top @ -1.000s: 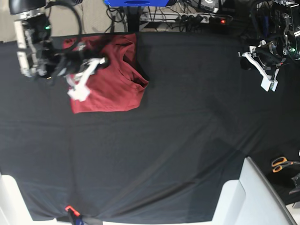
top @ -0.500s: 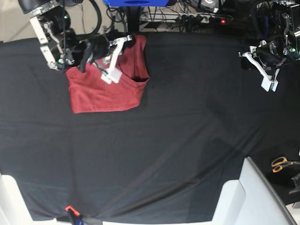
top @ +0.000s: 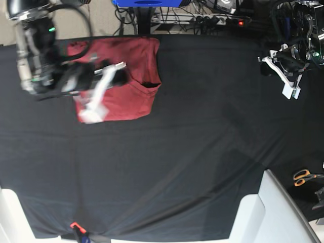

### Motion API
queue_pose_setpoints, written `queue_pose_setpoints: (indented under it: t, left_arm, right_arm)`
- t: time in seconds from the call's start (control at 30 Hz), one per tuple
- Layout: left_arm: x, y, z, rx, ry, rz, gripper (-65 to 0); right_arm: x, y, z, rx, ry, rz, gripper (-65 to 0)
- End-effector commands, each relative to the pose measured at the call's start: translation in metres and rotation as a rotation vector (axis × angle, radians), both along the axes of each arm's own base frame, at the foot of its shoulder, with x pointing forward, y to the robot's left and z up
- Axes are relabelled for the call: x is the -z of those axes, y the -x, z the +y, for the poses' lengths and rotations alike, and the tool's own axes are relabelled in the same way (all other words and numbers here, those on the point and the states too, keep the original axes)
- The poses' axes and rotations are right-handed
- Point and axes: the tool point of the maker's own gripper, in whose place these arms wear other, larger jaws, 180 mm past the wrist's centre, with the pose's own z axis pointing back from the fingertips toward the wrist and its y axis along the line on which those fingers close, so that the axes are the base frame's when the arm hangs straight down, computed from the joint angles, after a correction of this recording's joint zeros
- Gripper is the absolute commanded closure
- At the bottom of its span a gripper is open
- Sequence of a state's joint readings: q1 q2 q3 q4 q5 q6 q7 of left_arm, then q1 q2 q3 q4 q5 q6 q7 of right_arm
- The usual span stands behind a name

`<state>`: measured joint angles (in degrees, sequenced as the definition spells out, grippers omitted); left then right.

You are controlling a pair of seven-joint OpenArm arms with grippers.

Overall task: Fold the T-shirt properly
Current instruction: 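Release the shirt and withdraw the right gripper beside it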

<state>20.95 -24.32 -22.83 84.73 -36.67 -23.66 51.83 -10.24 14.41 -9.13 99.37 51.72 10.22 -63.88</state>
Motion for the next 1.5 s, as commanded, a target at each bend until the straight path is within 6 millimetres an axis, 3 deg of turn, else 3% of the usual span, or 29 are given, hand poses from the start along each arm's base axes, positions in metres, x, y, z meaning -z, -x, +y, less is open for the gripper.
queue_pose_setpoints:
  t: [0.0, 0.1, 0.23, 0.4, 0.83, 1.07, 1.3, 1.4, 1.47]
  left_arm:
    - [-0.009, -0.008, 0.006, 0.008, -0.011, -0.033, 0.0]
    - [-0.009, -0.008, 0.006, 0.008, -0.011, -0.033, 0.0]
    - [-0.010, -0.009, 0.004, 0.010, -0.011, -0.036, 0.0]
    - [-0.010, -0.008, 0.004, 0.010, -0.011, -0.035, 0.0]
    - [-0.007, -0.004, 0.005, 0.009, -0.010, -0.023, 0.0]
    - [-0.007, -0.004, 0.005, 0.009, -0.010, -0.025, 0.0]
    - [-0.007, -0.005, 0.005, 0.009, -0.009, -0.026, 0.0]
    - [-0.008, -0.006, 0.005, 0.009, -0.009, -0.027, 0.0]
    - [-0.008, -0.006, 0.005, 0.009, -0.009, -0.027, 0.0]
  right_arm:
    - [-0.003, -0.005, -0.004, 0.024, -0.019, 0.000, -0.2]
    - [0.015, -0.006, -0.023, 0.079, 0.002, 0.061, -0.2]
    - [0.027, -0.013, -0.028, 0.122, 0.000, 0.071, -0.2]
    - [0.028, -0.046, -0.036, 0.198, -0.011, 0.009, -0.2]
    - [0.048, -0.102, -0.108, 0.344, 0.089, -0.024, -0.2]
    - [0.071, -0.110, -0.133, 0.299, 0.232, -0.046, -0.2]
    - [0.038, -0.129, -0.123, 0.299, 0.220, -0.224, 0.0]
    - [0.009, -0.118, -0.125, 0.298, 0.217, -0.276, 0.0]
    - [-0.008, -0.099, -0.128, 0.272, 0.240, -0.281, 0.0]
